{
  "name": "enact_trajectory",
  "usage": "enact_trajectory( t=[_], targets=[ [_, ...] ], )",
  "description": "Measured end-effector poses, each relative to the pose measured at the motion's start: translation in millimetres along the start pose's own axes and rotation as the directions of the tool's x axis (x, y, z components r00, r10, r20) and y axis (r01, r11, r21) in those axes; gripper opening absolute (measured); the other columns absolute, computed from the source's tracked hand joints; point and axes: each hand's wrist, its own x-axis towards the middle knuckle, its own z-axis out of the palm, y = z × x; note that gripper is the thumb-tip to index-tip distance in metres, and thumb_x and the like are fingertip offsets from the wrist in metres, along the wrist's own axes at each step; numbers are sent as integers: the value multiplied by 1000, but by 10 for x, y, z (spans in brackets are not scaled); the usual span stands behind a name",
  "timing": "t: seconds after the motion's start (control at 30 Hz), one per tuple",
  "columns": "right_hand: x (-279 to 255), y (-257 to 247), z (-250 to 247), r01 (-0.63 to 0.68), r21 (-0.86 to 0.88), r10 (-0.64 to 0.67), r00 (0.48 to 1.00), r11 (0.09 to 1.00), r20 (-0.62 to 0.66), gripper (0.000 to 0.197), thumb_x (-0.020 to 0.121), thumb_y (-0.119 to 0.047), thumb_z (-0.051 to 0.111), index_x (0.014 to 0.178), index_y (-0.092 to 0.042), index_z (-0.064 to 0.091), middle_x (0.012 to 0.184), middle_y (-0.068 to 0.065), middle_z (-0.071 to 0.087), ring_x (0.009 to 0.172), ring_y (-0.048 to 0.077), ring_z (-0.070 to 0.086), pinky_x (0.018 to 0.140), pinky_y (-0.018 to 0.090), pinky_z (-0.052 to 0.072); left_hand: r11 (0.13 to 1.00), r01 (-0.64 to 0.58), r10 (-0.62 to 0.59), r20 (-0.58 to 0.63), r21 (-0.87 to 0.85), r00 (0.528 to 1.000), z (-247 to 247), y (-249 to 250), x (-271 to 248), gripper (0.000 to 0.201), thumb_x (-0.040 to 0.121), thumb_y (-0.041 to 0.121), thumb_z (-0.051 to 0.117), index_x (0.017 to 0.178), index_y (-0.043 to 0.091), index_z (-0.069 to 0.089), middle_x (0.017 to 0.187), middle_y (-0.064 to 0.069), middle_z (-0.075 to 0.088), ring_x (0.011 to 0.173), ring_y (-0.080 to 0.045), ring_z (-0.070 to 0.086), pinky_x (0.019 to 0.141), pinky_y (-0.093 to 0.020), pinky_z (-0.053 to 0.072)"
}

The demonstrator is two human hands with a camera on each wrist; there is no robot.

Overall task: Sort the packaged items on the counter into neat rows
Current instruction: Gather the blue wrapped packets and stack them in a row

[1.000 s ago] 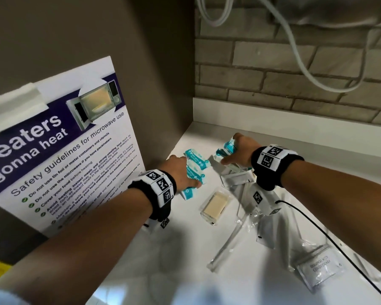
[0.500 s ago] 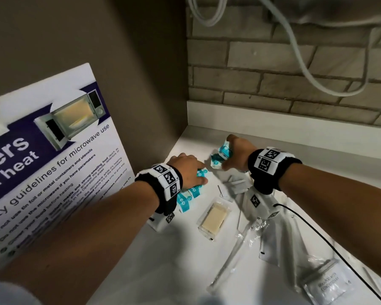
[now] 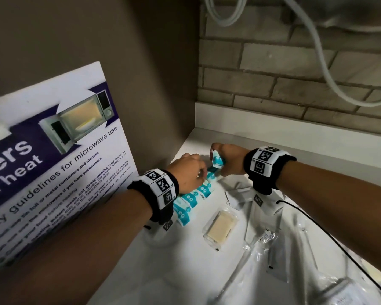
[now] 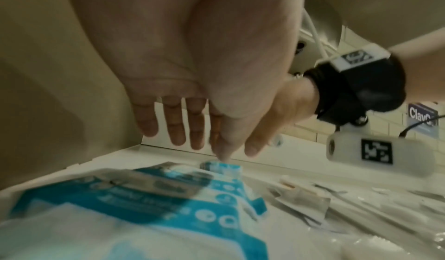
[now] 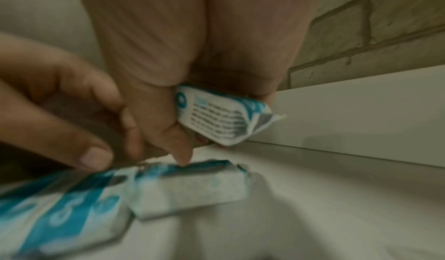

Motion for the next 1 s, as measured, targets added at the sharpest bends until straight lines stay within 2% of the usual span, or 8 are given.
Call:
enact_trajectory(
  t=[0.13,0.2,0.27,0.47,0.67,0.8,0.9,1.0],
  targets=[
    [-20,104,-101,-125,169,143,984,978,-101,72,73,-29,81,123,-14,32,96,9,60,70,22,61,50,32,52,988,-37,39,7,-151,999,53,76,104,39,91,10,56,126,26,53,128,0,57,115,-19,56,100,-32,45],
    [-54,175,-129,-189,225,219,968,956,-119,81,73,-30,80,128,-15,23,98,12,59,74,27,64,62,40,59,993,-37,43,54,-116,998,70,138,145,45,93,14,57,135,28,49,133,-3,55,116,-23,57,100,-32,45],
    [-75,254,-124,-253,247,292,946,935,-137,83,76,-28,75,131,-8,17,105,14,57,85,30,62,72,37,53,998,-25,30,82,-54,996,81,185,191,46,93,23,61,138,27,51,137,-4,50,119,-24,54,104,-33,42],
    [-52,358,-40,-409,214,442,886,887,-140,74,75,-31,73,127,-2,29,124,17,42,109,35,56,75,35,45,994,69,-73,42,86,996,29,317,302,52,82,50,68,119,13,67,117,-6,65,102,-26,63,90,-34,51],
    [33,252,51,-357,166,375,922,919,-95,66,76,-24,75,125,-3,37,115,16,62,90,30,59,69,31,44,989,88,-82,-49,119,995,56,342,273,48,79,59,66,99,15,71,104,-4,66,96,-23,60,84,-34,50],
    [23,208,146,-374,-99,369,927,922,-62,69,68,-41,75,128,-24,45,123,11,52,113,36,50,94,43,47,994,95,-93,-33,54,995,-5,234,185,47,73,67,66,89,24,76,106,3,57,108,-20,47,94,-37,43],
    [66,158,195,-296,-170,284,954,940,-90,52,85,-47,59,130,-22,55,130,8,53,124,32,43,102,41,42,996,92,-93,-11,-9,996,-48,92,70,45,70,59,75,102,27,72,111,4,55,112,-18,50,98,-36,44],
    [129,98,232,-241,-96,240,971,966,-15,55,88,-57,52,128,-21,60,125,8,57,115,28,53,95,34,45,994,104,-101,77,-39,992,-40,-18,-83,61,71,50,79,124,24,64,126,5,51,115,-15,53,101,-33,44]
  ],
)
